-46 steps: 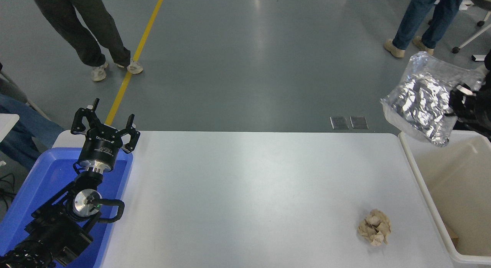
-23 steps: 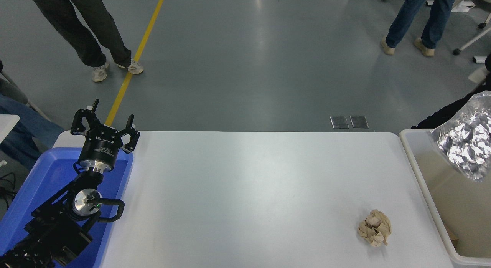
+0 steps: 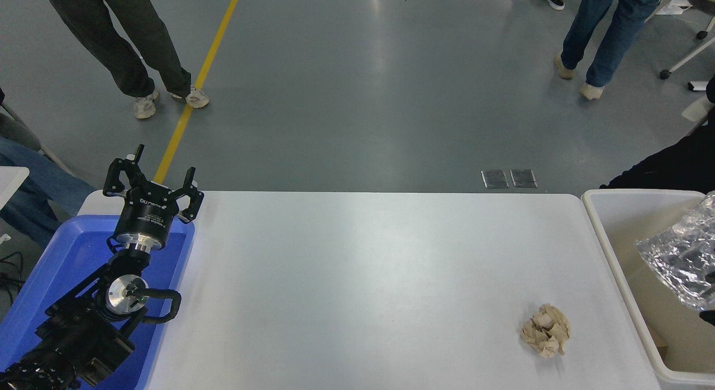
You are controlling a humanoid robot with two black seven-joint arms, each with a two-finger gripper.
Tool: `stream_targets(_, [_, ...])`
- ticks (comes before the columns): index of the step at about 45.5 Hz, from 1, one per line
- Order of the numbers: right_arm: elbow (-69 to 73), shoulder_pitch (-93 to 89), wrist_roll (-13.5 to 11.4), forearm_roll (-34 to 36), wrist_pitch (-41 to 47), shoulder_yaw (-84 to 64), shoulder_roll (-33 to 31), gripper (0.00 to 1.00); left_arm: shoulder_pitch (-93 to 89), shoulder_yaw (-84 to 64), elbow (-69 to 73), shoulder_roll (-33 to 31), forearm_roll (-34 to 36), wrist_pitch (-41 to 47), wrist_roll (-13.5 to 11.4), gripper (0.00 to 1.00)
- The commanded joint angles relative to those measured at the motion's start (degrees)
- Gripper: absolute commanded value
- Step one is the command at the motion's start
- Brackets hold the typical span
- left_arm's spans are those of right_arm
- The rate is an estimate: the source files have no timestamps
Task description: Pick up foil plate and place in dustbin
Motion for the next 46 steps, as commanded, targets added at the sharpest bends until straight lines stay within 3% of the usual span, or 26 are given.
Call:
stream_targets(1, [-5.5,-4.5,0.0,0.4,-1.3,1.7,4.2,0.0,0.0,0.0,0.0,0.0,0.0,-0.1,-0.1,0.98])
stream_targets(22, [-5.7,-5.1,0.0,0.4,-1.4,1.6,4.2,0.0,0.0,0.0,0.0,0.0,0.0,-0.1,-0.1,0.98])
stream_targets(25, [-5.7,-5.1,0.0,0.3,-1.5,1.6,4.1,0.27,0.0,0.0,0.0,0.0,0.0,-0.1,-0.1,0.98])
stream_targets(30, [-6.4,-4.3,0.1,-0.3,-1.7,1.4,3.7,0.93,0.0,0.0,0.0,0.0,0.0,-0.1,-0.1,0.98])
stream_targets(31, [-6.9,-4.2,0.1,-0.4,-1.7,1.4,3.7,1.0,0.0,0.0,0.0,0.0,0.0,-0.1,-0.1,0.98])
stream_targets(46, [-7.8,-1.4,0.1,-0.2,-1.3,1.7,3.0,1.0,0.0,0.0,0.0,0.0,0.0,-0.1,-0.1,0.98])
